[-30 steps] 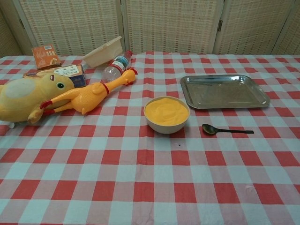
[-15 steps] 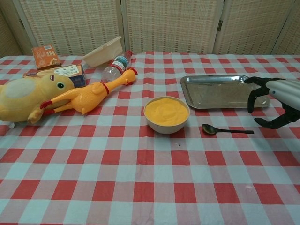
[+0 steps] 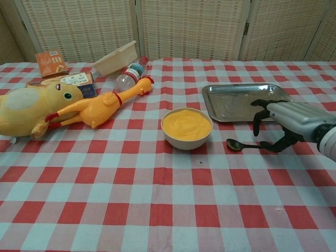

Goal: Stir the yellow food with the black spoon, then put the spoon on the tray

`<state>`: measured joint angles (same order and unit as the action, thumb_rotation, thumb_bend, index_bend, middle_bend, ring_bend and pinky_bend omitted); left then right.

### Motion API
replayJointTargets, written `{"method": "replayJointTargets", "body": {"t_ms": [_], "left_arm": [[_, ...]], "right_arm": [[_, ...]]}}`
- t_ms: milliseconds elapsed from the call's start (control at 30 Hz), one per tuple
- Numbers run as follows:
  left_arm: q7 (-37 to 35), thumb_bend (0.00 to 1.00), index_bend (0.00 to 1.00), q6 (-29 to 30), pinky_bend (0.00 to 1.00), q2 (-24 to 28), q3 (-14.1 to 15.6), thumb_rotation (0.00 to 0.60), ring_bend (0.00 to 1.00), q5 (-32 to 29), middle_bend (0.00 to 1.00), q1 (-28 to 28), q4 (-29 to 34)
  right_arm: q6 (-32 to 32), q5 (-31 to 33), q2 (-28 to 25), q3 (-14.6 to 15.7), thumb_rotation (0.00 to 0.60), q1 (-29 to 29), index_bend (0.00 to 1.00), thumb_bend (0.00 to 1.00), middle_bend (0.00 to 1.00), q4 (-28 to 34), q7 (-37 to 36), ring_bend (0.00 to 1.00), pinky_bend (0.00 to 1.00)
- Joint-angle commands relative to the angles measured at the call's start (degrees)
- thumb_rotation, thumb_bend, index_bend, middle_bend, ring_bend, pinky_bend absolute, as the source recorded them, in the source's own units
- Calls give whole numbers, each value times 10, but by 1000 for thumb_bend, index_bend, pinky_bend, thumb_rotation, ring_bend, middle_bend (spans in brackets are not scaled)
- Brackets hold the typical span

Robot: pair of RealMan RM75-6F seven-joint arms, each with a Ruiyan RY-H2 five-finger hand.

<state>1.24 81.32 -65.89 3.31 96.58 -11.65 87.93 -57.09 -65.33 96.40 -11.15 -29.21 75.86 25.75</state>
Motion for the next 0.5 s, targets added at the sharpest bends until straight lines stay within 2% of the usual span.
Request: {"method": "replayJointTargets", "body": {"t_ms": [33, 233, 500], "left_arm": [[-1, 478, 0, 0, 170, 0, -1, 600, 0, -2, 0, -1, -1], [-6, 478, 0, 2, 171, 2, 0, 600, 0, -1, 0, 0, 0], [-14, 479, 0, 0, 171, 3, -1, 600, 0, -2, 0, -2, -3]], "right_arm": [[7, 12, 12, 0, 600, -8, 451, 333, 0, -9, 1, 0, 0], [9, 19, 32, 3, 600, -17, 456, 331, 0, -25, -2, 0, 0], [-2, 12, 43, 6, 600, -21, 516, 332, 0, -32, -15, 0, 0]]}}
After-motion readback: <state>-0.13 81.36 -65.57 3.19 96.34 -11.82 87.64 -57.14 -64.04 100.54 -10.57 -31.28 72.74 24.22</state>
